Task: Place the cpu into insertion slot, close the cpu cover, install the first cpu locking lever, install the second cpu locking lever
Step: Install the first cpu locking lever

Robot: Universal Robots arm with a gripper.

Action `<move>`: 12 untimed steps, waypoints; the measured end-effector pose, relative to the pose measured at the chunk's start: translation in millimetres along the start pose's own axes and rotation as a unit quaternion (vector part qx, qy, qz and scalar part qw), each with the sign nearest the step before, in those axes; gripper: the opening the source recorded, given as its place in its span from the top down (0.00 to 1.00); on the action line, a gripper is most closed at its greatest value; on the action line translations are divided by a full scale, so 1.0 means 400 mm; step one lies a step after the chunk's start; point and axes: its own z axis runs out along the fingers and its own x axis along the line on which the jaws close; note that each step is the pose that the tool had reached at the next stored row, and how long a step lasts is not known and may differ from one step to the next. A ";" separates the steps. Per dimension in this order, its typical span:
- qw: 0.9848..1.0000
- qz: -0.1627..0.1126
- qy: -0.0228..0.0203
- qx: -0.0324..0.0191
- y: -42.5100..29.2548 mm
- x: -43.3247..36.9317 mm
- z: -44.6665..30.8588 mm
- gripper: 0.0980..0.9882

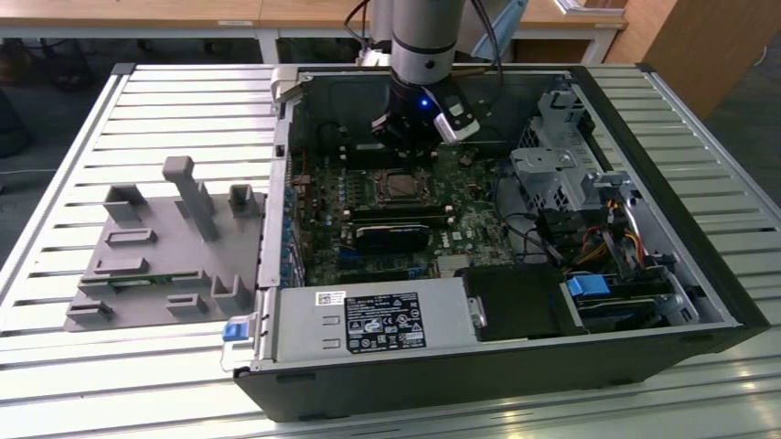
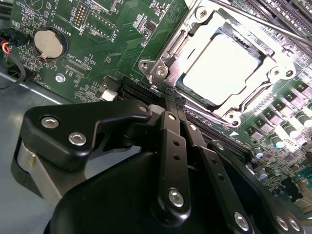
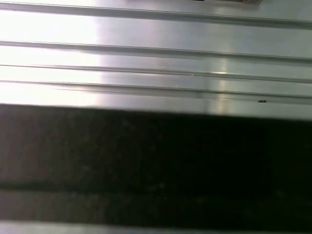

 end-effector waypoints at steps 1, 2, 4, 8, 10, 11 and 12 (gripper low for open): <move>1.000 0.000 0.000 0.000 0.000 0.000 0.000 0.98; 1.000 0.000 0.000 0.000 0.000 0.000 0.001 0.98; 1.000 0.000 0.000 0.000 0.000 0.000 0.001 0.98; 1.000 0.000 0.000 0.000 0.001 0.000 0.000 0.98; 1.000 0.000 0.000 0.000 0.000 0.000 -0.001 0.98; 1.000 0.000 0.000 0.001 0.000 -0.001 -0.001 0.98; 1.000 0.000 0.000 0.001 0.000 -0.001 -0.001 0.98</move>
